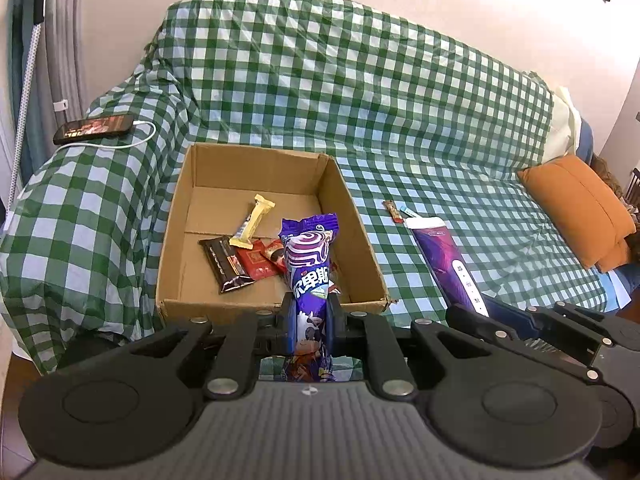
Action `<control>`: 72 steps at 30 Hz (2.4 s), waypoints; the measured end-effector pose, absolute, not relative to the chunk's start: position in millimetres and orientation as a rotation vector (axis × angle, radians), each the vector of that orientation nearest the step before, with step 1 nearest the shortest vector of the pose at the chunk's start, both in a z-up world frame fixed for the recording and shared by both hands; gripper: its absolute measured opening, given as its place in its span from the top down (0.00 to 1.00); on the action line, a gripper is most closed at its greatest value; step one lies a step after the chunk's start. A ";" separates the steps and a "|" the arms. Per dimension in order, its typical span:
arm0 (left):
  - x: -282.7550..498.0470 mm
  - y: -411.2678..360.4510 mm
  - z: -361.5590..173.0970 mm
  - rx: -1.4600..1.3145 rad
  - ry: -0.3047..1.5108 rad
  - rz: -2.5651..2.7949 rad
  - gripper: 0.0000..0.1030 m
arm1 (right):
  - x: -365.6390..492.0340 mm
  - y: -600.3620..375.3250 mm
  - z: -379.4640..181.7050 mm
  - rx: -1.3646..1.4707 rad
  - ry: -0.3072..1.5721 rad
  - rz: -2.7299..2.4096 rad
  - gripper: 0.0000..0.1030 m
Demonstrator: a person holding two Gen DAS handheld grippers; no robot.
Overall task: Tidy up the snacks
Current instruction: 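Carry the purple candy bar and purple tube toward the box with both tools, then lower both tools into the box and open them to drop the purple snacks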
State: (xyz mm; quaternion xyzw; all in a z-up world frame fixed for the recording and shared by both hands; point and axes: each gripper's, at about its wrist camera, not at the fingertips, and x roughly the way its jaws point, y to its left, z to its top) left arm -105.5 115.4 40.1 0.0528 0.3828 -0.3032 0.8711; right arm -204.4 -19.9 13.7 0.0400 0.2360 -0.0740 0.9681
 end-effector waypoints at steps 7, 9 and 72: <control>-93.5 113.1 30.4 0.105 0.827 -0.627 0.86 | -191.1 -20.9 7.8 0.076 0.517 -0.149 0.79; -88.9 112.8 27.7 0.102 0.835 -0.623 0.86 | -187.0 -21.3 5.7 0.071 0.529 -0.146 0.79; 97.6 52.5 -68.1 0.240 0.954 -0.360 0.00 | 37.5 -128.4 -67.0 0.224 0.780 -0.133 0.24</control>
